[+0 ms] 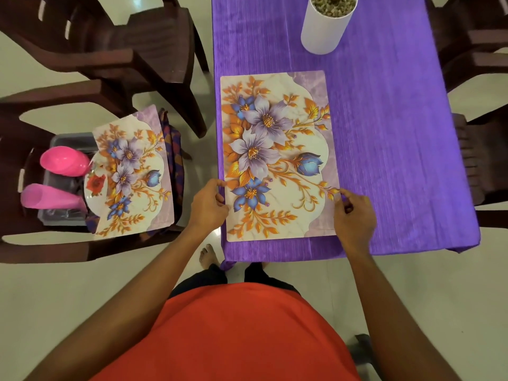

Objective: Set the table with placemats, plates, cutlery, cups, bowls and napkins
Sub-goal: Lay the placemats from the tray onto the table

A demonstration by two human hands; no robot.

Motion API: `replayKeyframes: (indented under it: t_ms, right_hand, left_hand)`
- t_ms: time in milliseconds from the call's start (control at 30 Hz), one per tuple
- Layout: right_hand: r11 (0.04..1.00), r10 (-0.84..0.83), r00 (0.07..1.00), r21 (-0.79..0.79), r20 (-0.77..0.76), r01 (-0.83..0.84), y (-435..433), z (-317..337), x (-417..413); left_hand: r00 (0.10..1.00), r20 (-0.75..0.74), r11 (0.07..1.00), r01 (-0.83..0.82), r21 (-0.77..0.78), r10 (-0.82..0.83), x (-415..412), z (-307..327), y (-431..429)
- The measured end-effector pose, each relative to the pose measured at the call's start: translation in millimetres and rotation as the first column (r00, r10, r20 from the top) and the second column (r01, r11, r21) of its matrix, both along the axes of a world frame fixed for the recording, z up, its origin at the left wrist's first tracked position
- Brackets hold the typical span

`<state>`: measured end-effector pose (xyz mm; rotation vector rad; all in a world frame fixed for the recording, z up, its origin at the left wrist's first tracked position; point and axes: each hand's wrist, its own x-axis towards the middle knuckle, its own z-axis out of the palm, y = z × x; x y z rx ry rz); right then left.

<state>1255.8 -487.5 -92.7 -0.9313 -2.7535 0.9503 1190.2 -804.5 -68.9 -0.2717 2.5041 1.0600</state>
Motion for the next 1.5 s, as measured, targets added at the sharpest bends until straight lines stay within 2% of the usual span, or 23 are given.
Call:
replayKeyframes:
  t_ms: [200,267,400,467,533,567,633,700,767,833,900,1000,1100,1167,1333,1400,1500]
  right_hand:
    - [0.989,-0.072,0.997,0.132,-0.017,0.074,-15.9,10.0,-0.1]
    - [0.991,-0.071,0.995,0.108,-0.069,0.078,-34.2,20.4,-2.2]
    - [0.985,0.138,0.969,-0.077,-0.205,-0.156,-105.5,40.3,-15.2]
    - [0.932,0.257,0.942,-0.202,-0.217,-0.301,-161.1,47.3,-24.8]
    - [0.840,0.375,0.891,-0.311,-0.258,-0.444,-223.3,49.6,-41.3]
    - [0.790,0.418,0.875,-0.377,-0.246,-0.483,-252.6,46.6,-47.0]
    - [0.735,0.520,0.849,-0.460,-0.092,-0.499,-279.1,27.0,-51.2]
    - [0.671,0.677,0.723,-0.520,0.138,-0.528,-381.0,-20.4,-72.5]
    - [0.741,0.642,0.705,-0.480,0.300,-0.470,-379.9,-50.8,-76.1]
    - [0.833,0.529,0.745,-0.417,0.407,-0.363,-403.9,-86.6,-88.2]
    - [0.908,0.374,0.804,-0.360,0.461,-0.215,-419.8,-103.7,-96.2]
    - [0.939,0.201,0.844,-0.342,0.498,-0.022,-431.4,-114.2,-111.4]
    - [0.949,0.218,0.809,-0.311,0.546,-0.046,-433.1,-121.7,-122.5]
    - [0.947,0.236,0.790,-0.318,0.565,-0.055,-433.2,-122.7,-128.7]
    - [0.924,0.269,0.771,-0.381,0.577,-0.037,-436.9,-128.5,-136.7]
    - [0.926,0.264,0.776,-0.375,0.573,-0.038,-440.9,-128.0,-137.5]
    - [0.944,0.256,0.793,-0.321,0.552,-0.081,-444.6,-125.7,-139.1]
  left_hand:
    - [1.000,-0.001,0.999,0.013,0.050,-0.013,-1.1,1.9,-4.4]
    - [1.000,0.009,0.996,-0.018,0.088,0.017,-0.1,2.2,-10.2]
    - [0.997,0.033,0.993,-0.076,0.089,0.073,3.2,-2.8,-52.2]
    - [0.992,0.080,0.995,-0.096,0.036,0.093,4.5,-9.8,-92.8]
    - [0.984,0.134,0.992,-0.116,-0.042,0.120,4.2,-19.5,-140.1]
    - [0.976,0.170,0.989,-0.127,-0.077,0.139,5.6,-22.1,-163.4]
    - [0.968,0.210,0.985,-0.106,-0.140,0.134,13.2,-25.8,-183.5]
    - [0.937,0.226,0.941,-0.201,-0.273,0.265,20.3,-34.4,-281.3]
    - [0.954,0.216,0.939,-0.135,-0.316,0.209,26.7,-40.5,-292.6]
    - [0.953,0.223,0.922,-0.109,-0.370,0.203,24.2,-47.9,-332.2]
    - [0.957,0.241,0.913,-0.055,-0.403,0.164,27.1,-61.8,-368.0]
    - [0.936,0.327,0.926,0.000,-0.376,0.132,24.1,-87.7,-403.2]
    - [0.835,0.547,0.935,0.145,-0.323,0.059,10.9,-109.7,-411.5]
    - [0.766,0.643,0.944,0.199,-0.261,0.016,0.4,-121.0,-409.4]
    - [0.682,0.725,0.990,0.144,0.004,-0.102,-16.0,-158.0,-402.2]
    - [0.674,0.733,0.993,0.117,0.010,-0.087,-7.8,-201.6,-406.0]
    - [0.697,0.703,0.981,0.195,0.003,-0.141,-10.5,-184.0,-385.1]
